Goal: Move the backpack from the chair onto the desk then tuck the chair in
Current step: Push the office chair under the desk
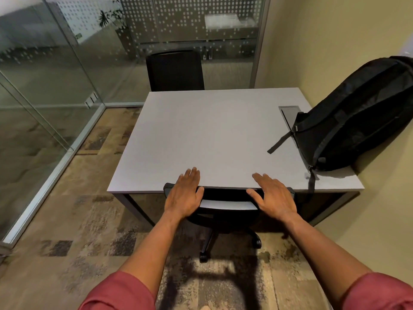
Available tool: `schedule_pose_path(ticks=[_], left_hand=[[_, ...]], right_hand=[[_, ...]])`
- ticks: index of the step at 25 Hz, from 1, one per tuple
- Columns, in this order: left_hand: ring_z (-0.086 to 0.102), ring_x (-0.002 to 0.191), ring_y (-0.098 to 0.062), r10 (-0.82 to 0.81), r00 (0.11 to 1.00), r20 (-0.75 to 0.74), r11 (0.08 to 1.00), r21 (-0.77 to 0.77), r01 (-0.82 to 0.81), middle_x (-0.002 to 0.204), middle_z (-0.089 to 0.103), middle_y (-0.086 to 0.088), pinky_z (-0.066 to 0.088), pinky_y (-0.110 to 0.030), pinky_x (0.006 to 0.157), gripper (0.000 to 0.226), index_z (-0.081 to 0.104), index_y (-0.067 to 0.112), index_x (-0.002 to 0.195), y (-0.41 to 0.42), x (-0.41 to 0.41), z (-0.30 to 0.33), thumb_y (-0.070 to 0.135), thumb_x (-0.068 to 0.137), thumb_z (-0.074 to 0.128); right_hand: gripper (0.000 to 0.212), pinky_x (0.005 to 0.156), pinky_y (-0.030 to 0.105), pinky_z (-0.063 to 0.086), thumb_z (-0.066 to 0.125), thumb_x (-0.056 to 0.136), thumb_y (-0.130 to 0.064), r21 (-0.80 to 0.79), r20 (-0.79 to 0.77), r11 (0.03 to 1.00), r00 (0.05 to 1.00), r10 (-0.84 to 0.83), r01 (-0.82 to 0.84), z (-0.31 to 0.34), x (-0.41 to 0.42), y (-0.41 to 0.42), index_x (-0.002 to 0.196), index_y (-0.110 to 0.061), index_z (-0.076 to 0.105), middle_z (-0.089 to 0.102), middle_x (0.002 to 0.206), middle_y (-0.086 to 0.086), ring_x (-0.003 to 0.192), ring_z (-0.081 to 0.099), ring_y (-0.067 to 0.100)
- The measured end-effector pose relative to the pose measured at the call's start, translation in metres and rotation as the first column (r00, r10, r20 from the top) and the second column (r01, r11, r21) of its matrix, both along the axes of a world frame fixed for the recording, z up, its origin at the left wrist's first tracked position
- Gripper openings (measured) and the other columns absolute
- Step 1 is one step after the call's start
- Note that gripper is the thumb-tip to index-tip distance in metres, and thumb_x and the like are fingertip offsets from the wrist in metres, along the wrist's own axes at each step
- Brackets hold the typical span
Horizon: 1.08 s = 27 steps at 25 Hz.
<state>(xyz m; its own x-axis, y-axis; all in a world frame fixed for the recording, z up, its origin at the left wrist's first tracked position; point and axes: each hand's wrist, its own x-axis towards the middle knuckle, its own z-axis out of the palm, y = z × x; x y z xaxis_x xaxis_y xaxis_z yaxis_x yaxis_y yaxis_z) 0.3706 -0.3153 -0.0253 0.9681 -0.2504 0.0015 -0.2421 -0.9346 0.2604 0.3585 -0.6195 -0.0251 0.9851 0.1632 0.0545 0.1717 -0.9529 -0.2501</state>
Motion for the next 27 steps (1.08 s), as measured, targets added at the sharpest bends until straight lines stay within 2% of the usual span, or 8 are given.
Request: schedule_pose_path(ticks=[12, 21, 27], left_hand=[[0.010, 0.154, -0.021, -0.021, 1.000, 0.002, 0.999, -0.046, 0.021, 0.167, 0.013, -0.008, 0.006, -0.035, 0.125, 0.065, 0.014, 0.010, 0.159, -0.008, 0.013, -0.003, 0.041, 0.102, 0.022], [0.009, 0.154, -0.022, 0.027, 0.999, -0.031, 0.997, -0.065, -0.029, 0.167, 0.013, -0.010, 0.002, -0.032, 0.125, 0.061, 0.016, 0.007, 0.158, -0.014, 0.006, 0.005, 0.028, 0.102, 0.026], [0.004, 0.154, -0.024, 0.061, 0.997, -0.048, 0.994, -0.091, -0.065, 0.167, 0.008, -0.012, -0.004, -0.034, 0.124, 0.060, 0.011, 0.005, 0.158, -0.046, 0.000, 0.016, 0.022, 0.103, 0.029]], right_hand=[[0.066, 0.108, 0.041, 0.036, 0.027, 0.093, -0.068, 0.001, 0.040, 0.998, 0.997, -0.066, 0.066, 0.002, 0.014, -0.009, 0.144, -0.030, 0.046, 0.052, 0.145, -0.001, 0.137, 0.043, 0.021], [0.073, 0.105, 0.043, 0.039, 0.020, 0.091, -0.070, 0.049, -0.007, 0.995, 0.997, -0.082, 0.083, 0.009, 0.008, -0.005, 0.141, -0.026, 0.049, 0.056, 0.140, 0.003, 0.133, 0.047, 0.025], [0.080, 0.118, 0.041, 0.022, 0.020, 0.089, -0.074, 0.129, -0.082, 0.991, 0.996, 0.032, -0.022, 0.014, 0.003, 0.004, 0.150, -0.025, 0.035, 0.039, 0.154, 0.004, 0.144, 0.029, 0.023]])
